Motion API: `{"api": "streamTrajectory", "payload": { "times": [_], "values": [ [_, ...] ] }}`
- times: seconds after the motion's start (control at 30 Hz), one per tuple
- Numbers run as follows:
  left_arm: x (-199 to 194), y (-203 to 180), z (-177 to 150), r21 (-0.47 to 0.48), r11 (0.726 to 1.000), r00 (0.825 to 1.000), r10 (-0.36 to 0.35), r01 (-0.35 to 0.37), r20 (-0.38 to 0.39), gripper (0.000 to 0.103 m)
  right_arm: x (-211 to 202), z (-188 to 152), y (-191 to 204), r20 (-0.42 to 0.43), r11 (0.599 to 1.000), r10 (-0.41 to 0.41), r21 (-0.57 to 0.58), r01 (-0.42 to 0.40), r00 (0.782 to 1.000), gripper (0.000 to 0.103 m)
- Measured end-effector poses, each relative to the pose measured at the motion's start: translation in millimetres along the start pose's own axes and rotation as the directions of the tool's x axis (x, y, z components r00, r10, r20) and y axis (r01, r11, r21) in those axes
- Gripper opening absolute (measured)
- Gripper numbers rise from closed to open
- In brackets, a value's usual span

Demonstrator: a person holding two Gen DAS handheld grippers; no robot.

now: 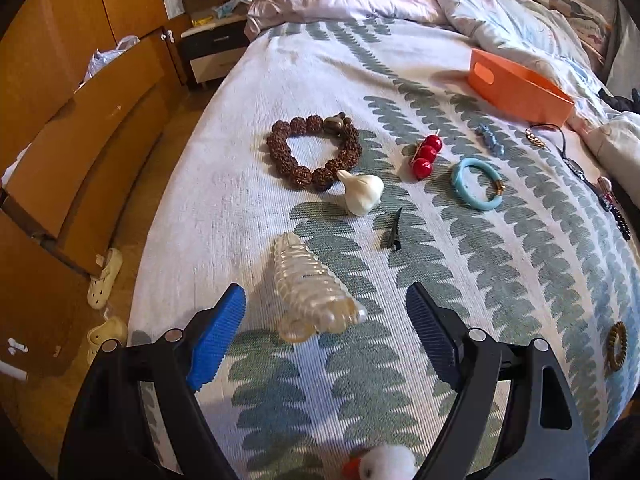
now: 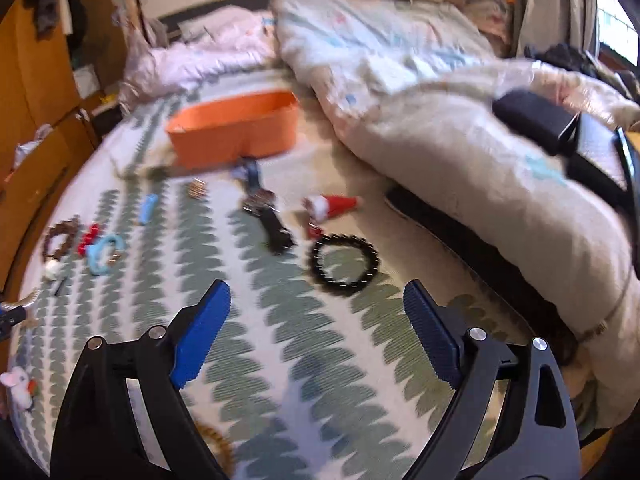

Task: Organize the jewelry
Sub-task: 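Grasp the clear pearl claw clip with left tool while right grasps the black bead bracelet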

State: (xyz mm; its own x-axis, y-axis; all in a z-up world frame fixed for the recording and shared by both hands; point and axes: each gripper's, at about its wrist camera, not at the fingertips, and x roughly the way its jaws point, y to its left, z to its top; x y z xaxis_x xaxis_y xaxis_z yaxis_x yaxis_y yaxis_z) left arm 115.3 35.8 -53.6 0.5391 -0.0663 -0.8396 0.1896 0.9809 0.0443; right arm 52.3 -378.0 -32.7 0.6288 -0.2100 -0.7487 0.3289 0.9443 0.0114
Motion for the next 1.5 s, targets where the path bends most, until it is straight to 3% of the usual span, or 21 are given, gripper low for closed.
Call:
{"api": "streamTrajectory", "payload": {
  "times": [0.47,0.83,0.97,1.13,1.2,1.5],
  "values": [
    [27,1,17,0.025,1.0,0.997,-0.013,0.015,-0.077,0.082,69,14,-16,-0.132,0.997,-0.073,-0.025,0.07,0.989,0.089],
    [45,5,21,0.009,0.999,0.992,-0.041,0.042,-0.119,0.081,92,16,-19,-0.179,0.999,-0.04,-0.012,0.038,0.983,0.086],
    [45,10,24,-0.004,0.998,0.991,-0.056,0.056,-0.119,0.07,94,17,-17,-0.195,1.0,-0.013,-0.004,0.012,0.981,0.076],
    [45,16,24,-0.022,0.998,0.99,-0.067,0.065,-0.121,0.056,92,18,-12,-0.198,1.0,0.025,0.008,-0.024,0.98,0.055],
    [45,15,24,-0.02,0.997,0.989,-0.071,0.069,-0.126,0.044,90,18,-9,-0.193,1.0,0.029,0.004,-0.029,0.981,0.046],
    [36,20,18,-0.045,0.993,0.985,-0.118,0.113,-0.125,0.036,86,18,-19,-0.19,0.998,0.05,0.05,-0.041,0.981,0.027]
  ]
}}
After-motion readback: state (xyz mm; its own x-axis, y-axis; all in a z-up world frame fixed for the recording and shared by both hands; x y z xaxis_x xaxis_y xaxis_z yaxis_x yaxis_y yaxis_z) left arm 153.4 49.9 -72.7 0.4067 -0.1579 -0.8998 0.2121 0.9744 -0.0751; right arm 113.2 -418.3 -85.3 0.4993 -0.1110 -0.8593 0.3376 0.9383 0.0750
